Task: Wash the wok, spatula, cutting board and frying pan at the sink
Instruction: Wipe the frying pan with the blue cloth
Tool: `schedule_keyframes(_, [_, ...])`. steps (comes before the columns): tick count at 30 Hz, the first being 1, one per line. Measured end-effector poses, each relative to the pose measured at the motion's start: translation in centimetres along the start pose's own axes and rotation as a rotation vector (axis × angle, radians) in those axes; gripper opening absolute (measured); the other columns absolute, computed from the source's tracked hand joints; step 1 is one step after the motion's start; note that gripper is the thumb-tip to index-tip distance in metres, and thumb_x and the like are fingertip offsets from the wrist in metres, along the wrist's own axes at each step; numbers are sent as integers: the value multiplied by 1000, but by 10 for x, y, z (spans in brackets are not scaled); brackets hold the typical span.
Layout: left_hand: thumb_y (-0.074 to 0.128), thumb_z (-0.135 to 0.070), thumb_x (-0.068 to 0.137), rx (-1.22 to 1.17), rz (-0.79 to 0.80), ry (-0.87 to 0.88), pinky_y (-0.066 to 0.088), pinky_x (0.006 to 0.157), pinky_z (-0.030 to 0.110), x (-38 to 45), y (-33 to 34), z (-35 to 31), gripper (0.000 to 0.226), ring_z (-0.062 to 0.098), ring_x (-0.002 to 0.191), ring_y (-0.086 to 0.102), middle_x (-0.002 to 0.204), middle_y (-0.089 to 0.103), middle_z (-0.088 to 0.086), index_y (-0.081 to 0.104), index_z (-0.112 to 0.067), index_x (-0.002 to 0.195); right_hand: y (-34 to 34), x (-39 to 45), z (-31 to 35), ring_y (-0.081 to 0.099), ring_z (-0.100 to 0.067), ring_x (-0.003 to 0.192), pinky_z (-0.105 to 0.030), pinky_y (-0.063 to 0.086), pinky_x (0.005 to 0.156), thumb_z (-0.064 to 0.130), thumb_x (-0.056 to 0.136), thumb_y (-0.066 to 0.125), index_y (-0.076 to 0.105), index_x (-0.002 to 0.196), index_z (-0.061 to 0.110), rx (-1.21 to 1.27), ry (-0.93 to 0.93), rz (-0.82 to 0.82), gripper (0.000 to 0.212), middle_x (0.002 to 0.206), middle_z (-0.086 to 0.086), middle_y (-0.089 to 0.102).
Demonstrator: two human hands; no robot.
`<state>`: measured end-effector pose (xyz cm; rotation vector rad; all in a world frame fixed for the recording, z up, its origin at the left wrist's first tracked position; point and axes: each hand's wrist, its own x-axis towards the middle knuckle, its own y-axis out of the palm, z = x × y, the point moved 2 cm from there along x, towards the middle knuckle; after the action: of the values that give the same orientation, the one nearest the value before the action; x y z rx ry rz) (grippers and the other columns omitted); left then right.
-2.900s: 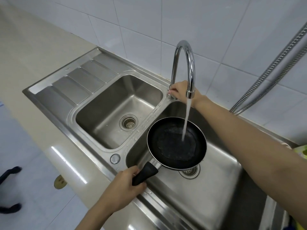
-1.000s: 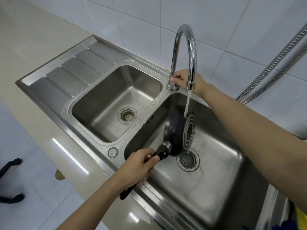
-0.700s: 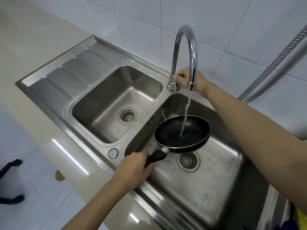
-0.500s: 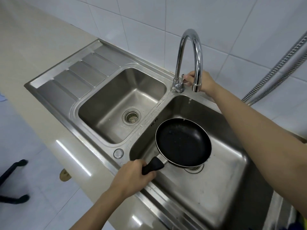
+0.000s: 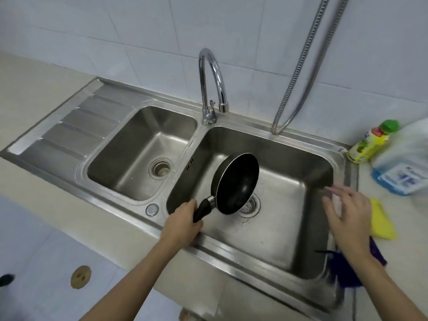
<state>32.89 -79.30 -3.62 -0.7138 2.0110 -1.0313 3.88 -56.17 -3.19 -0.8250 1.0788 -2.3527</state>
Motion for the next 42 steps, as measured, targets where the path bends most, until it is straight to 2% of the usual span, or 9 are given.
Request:
schedule_keyframes(4, [56, -20, 88, 118, -83, 70, 40, 60, 37, -8, 2, -15, 22, 26, 70, 54, 87, 45, -2, 34, -23, 85, -14, -79, -35, 41, -41, 123, -53, 38, 97, 66, 66, 58, 58, 124, 12, -321, 250, 152, 79, 133, -23, 43])
schedule_keyframes(11, [61, -21, 82, 69, -31, 118, 41, 57, 34, -9, -4, -34, 21, 23, 64, 55, 78, 53, -1, 41, -20, 82, -24, -125, -43, 43, -39, 120, -50, 48, 90, 59, 57, 80, 42, 140, 23, -337, 381, 175, 98, 143, -17, 38])
schedule_keyframes(15, [70, -15, 81, -353, 207, 6, 35, 40, 28, -8, -3, -39, 25, 20, 40, 47, 52, 53, 7, 47, -8, 82, -33, -140, -49, 47, -39, 105, -46, 49, 83, 34, 65, 85, 46, 138, 21, -258, 241, 180, 84, 126, -21, 50])
schedule_keyframes(19, [65, -18, 88, -522, 377, -15, 30, 40, 25, -20, -1, -57, 22, 19, 38, 40, 50, 41, 5, 47, -6, 83, -47, -134, -55, 53, -33, 97, -34, 45, 74, 15, 67, 84, 51, 134, 18, -114, 227, 225, 75, 108, -14, 54])
schedule_keyframes(25, [58, -15, 94, -616, 560, 9, 33, 38, 23, -40, -8, -97, 22, 14, 41, 42, 80, 73, 10, 47, 2, 105, -75, -151, -24, 61, 6, 91, -5, 47, 80, -6, 79, 67, 62, 106, 36, 631, 603, -308, 50, 105, 14, 67])
schedule_keyframes(29, [58, -13, 94, -617, 541, 22, 27, 38, 22, -39, -7, -114, 17, 14, 40, 36, 60, 52, 6, 43, -7, 99, -86, -124, 0, 60, 5, 90, -7, 48, 80, -7, 82, 64, 61, 104, 32, 840, 616, -466, 45, 108, 4, 65])
schedule_keyframes(33, [58, -21, 95, -598, 564, 58, 26, 36, 20, -41, -8, -129, 16, 12, 37, 34, 53, 44, 0, 53, -5, 98, -85, -56, 28, 60, -3, 101, -16, 47, 88, 6, 75, 78, 58, 116, 24, 712, 335, -178, 49, 112, 8, 64])
schedule_keyframes(38, [56, -16, 96, -556, 524, 212, 29, 37, 22, -42, -17, -147, 26, 13, 37, 35, 54, 45, 0, 52, 8, 103, -55, 14, 25, 55, -21, 105, -25, 38, 89, 42, 65, 75, 55, 125, 31, 12, -25, 322, 64, 110, 1, 59])
schedule_keyframes(42, [56, -15, 95, -525, 471, 266, 31, 37, 23, -44, -26, -154, 19, 14, 39, 38, 59, 47, 2, 51, 3, 100, -43, 21, 42, 39, -14, 124, -23, 26, 107, 59, 83, 58, 39, 142, 30, 187, 16, 516, 68, 127, 0, 43])
